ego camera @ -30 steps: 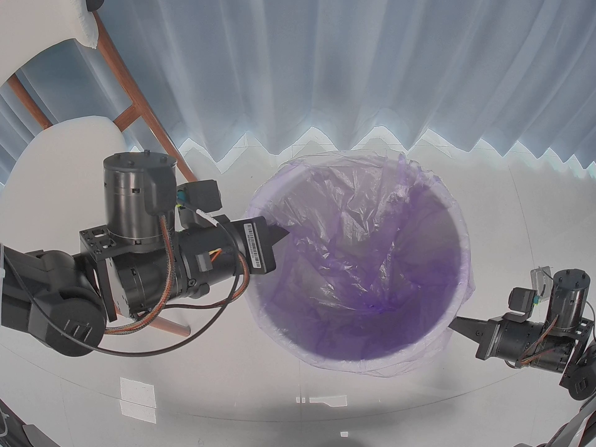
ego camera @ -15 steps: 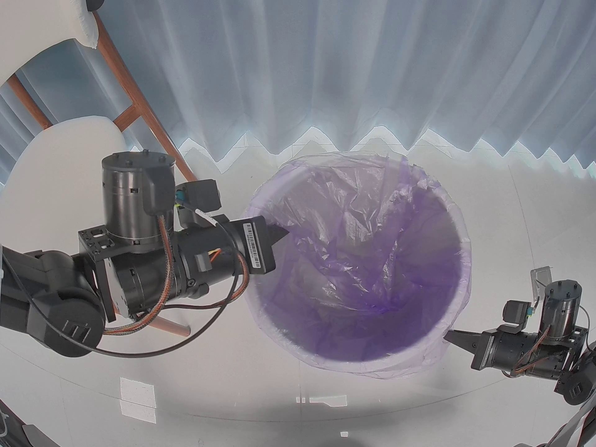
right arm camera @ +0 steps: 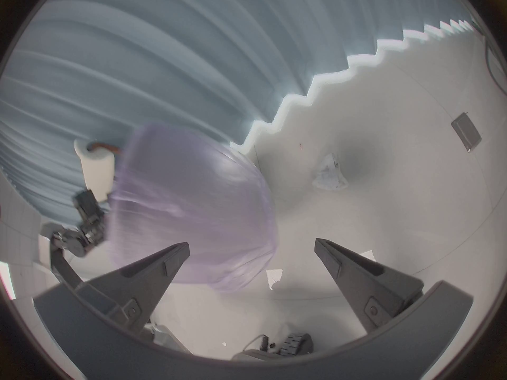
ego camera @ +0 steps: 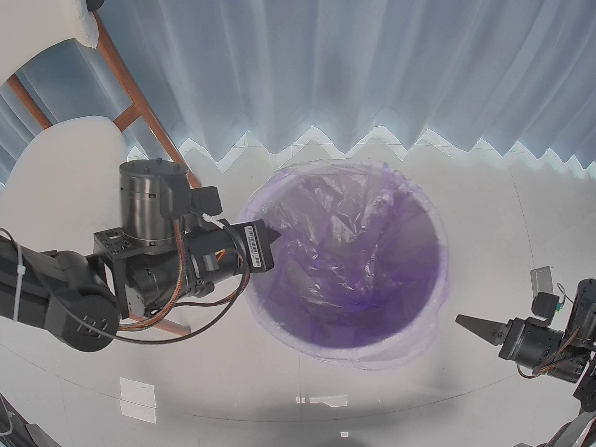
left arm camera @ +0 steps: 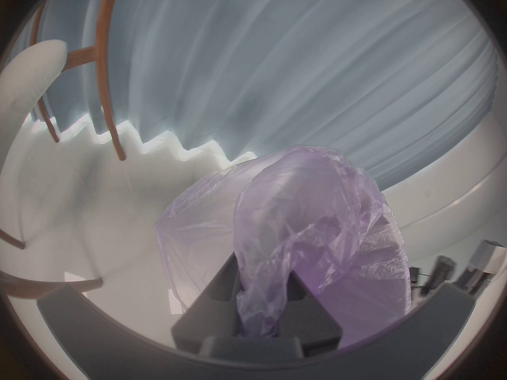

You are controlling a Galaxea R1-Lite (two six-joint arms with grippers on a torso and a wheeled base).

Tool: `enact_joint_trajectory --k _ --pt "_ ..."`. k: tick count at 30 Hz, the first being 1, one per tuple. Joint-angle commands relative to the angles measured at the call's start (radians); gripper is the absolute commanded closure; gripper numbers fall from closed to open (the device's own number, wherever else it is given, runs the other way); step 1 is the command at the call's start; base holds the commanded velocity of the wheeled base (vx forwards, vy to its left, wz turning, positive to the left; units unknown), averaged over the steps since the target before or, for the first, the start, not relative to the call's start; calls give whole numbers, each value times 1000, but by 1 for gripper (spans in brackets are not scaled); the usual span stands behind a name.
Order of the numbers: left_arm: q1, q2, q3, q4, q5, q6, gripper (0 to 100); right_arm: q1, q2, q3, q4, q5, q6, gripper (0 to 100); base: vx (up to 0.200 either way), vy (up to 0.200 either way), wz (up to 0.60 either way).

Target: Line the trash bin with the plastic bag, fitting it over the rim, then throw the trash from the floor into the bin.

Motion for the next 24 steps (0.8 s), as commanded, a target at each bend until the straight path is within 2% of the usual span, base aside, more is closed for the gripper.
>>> enact_joint_trajectory --k 1,3,8,12,14,15,17,21,24 --pt "70 180 -60 -10 85 -8 100 -48 -233 18 38 -24 61 0 0 0 0" --pt "78 214 -76 -14 105 -19 100 -61 -271 18 64 -32 61 0 0 0 0" --pt "71 352 -174 -25 172 -126 100 -77 -429 17 229 -63 55 0 0 0 0" --pt "68 443 -211 -28 208 -166 100 -77 -494 17 314 -130 53 0 0 0 0" --pt "68 464 -229 -28 218 -186 100 -77 -509 17 327 -152 55 0 0 0 0" --pt "61 506 -286 -26 238 -244 100 -79 -534 17 336 -181 56 0 0 0 0" --pt "59 550 -349 -22 260 -304 100 -81 -558 17 337 -201 58 0 0 0 0" --pt "59 628 -424 -23 318 -347 100 -81 -593 17 351 -227 52 0 0 0 0" --pt "44 648 -444 -25 323 -382 100 -81 -618 17 373 -231 52 0 0 0 0"
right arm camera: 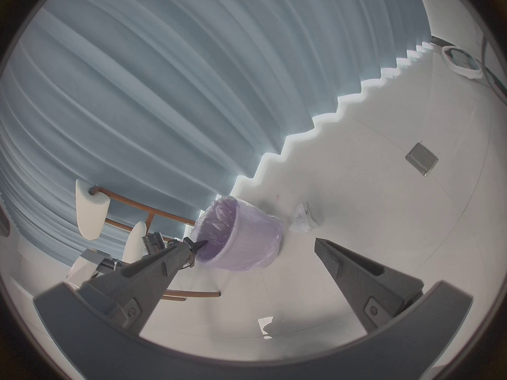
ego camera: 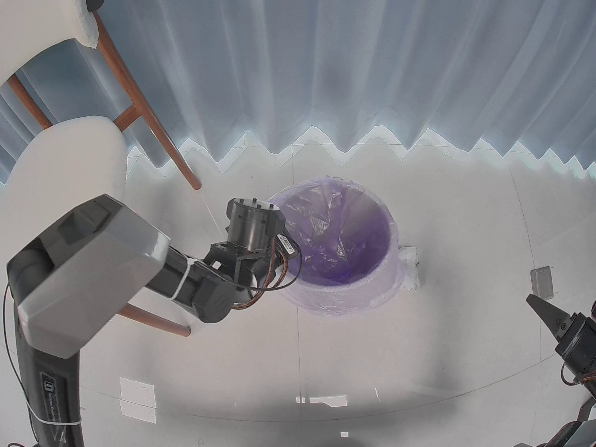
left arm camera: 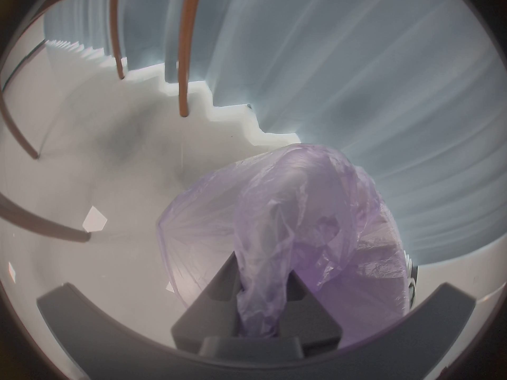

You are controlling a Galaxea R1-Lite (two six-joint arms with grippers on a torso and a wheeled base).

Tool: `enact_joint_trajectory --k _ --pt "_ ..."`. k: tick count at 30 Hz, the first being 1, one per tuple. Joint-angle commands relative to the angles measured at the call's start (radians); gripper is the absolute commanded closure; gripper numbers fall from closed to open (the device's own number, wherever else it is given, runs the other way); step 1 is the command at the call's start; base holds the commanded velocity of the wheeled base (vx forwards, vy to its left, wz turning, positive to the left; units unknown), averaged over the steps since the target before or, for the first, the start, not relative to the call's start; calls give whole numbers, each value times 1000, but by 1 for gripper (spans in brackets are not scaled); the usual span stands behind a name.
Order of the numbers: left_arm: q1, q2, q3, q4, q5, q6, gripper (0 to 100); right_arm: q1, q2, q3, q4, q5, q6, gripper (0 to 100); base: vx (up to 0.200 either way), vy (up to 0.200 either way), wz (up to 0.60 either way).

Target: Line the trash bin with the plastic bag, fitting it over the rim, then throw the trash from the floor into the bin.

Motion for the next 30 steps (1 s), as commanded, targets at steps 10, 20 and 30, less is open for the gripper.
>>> enact_joint_trajectory --k 10,20,30 --pt "-31 192 -166 1 98 -116 100 -1 -176 11 138 -29 -34 0 0 0 0" --pt "-67 190 -155 0 164 -174 0 -1 -185 10 153 -27 -50 0 0 0 0" --pt "-78 107 -138 9 173 -199 0 -1 -187 14 156 -29 -61 0 0 0 0"
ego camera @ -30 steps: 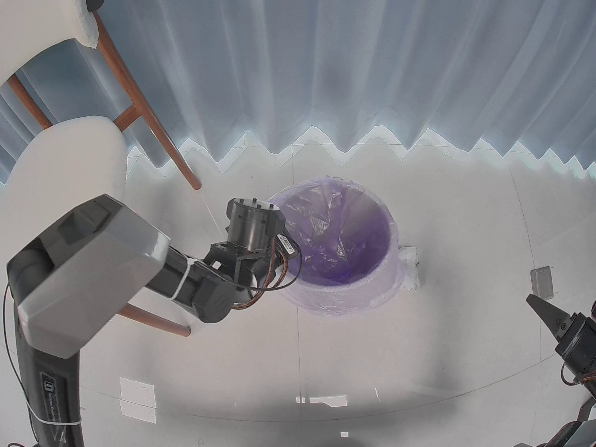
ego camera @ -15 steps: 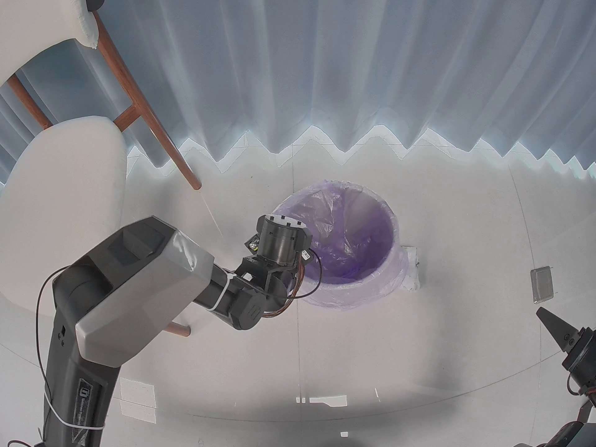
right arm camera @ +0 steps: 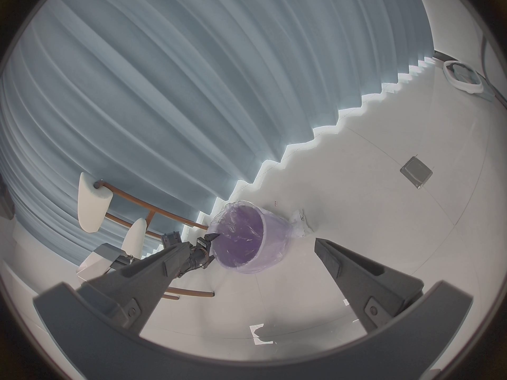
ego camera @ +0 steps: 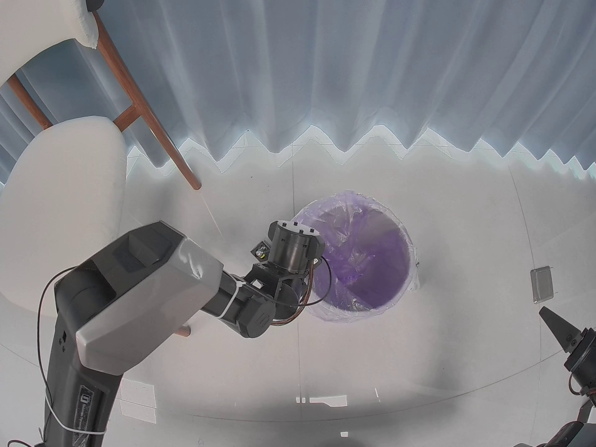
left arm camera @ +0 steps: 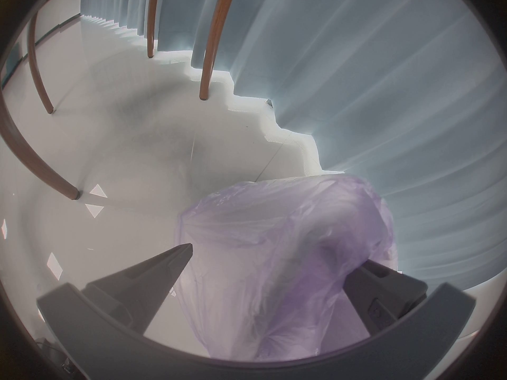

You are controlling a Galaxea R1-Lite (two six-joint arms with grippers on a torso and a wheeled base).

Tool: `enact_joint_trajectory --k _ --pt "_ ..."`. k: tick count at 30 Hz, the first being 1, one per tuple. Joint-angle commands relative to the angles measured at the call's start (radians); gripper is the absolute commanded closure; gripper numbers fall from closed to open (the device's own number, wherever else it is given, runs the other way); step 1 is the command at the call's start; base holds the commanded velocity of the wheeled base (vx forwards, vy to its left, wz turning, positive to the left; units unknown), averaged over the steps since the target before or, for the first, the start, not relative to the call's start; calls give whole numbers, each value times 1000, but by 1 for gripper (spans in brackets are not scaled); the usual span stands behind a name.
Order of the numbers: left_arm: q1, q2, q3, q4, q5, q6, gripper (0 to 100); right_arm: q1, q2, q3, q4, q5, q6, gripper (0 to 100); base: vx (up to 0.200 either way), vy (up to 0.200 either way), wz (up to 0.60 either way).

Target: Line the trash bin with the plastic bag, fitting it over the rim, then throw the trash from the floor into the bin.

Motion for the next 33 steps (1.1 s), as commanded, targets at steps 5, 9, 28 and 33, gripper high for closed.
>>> enact_joint_trajectory --k 5,9,28,33 --pt "-1 -192 92 9 3 20 0 0 0 15 15 0 -10 0 0 0 0" --pt "10 -322 188 22 -4 30 0 0 -17 16 27 0 -9 0 0 0 0" --pt "-56 -437 567 -7 -130 -136 0 13 -181 2 276 14 -79 0 0 0 0" --pt "-55 -450 564 -96 -159 -170 0 16 -116 -73 320 77 -76 0 0 0 0"
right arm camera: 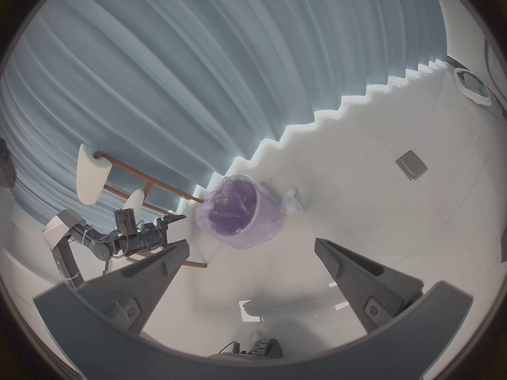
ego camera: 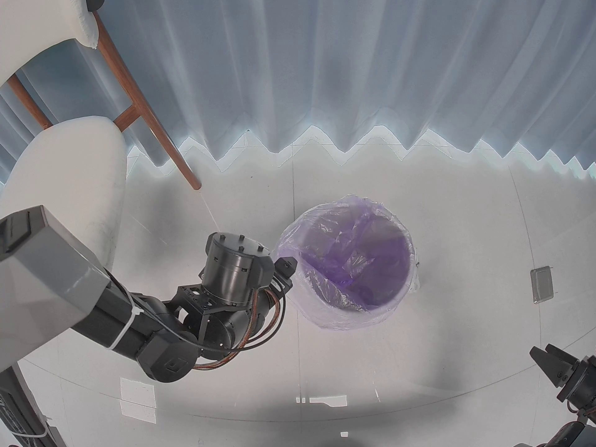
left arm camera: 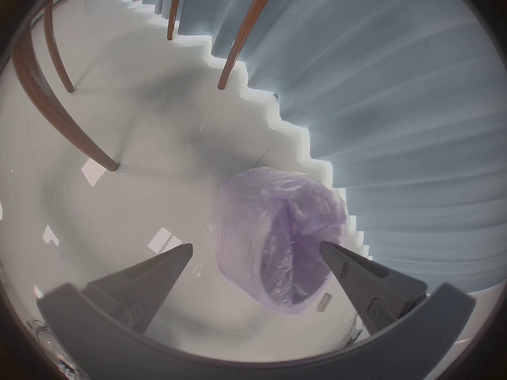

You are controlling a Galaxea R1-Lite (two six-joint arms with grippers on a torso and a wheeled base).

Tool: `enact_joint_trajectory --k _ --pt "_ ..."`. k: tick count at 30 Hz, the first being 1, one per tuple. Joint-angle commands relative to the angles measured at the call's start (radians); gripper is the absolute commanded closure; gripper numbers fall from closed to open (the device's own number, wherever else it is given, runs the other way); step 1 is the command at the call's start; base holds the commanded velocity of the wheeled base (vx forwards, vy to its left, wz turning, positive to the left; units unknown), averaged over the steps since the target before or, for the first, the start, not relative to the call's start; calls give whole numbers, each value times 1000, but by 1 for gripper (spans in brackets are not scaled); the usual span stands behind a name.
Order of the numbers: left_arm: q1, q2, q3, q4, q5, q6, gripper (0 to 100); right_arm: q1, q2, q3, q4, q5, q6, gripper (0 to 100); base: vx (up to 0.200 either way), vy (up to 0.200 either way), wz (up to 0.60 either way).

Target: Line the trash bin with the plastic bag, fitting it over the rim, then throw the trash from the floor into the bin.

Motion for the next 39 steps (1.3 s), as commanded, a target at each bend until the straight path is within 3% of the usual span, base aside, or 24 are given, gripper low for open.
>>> enact_joint_trajectory --k 1,5,6,8,12,13,18,28,32,39 --pt "-3 -32 0 -48 -21 -24 0 4 65 -70 22 40 1 0 0 0 0" --pt "0 -62 3 -61 -31 -69 0 4 134 -102 15 57 0 0 0 0 0" --pt "20 -66 15 -61 -37 -125 0 4 187 -123 7 57 -3 0 0 0 0" --pt "57 -69 50 -63 -37 -153 0 4 194 -136 9 57 -3 0 0 0 0" --pt "124 -66 121 -63 -44 -145 0 5 190 -142 9 55 -3 0 0 0 0" --pt "172 -51 141 -61 -42 -145 0 5 194 -145 9 55 -5 0 0 0 0" --pt "222 53 141 -64 -28 -145 0 10 203 -159 12 57 -11 0 0 0 0" --pt "193 218 49 -120 -16 -36 0 11 287 -248 9 57 -29 0 0 0 0" --pt "193 299 -16 -222 -16 -9 0 11 324 -289 7 57 -29 0 0 0 0" --pt "202 414 -149 -224 -100 2 0 11 358 -340 7 57 -28 0 0 0 0"
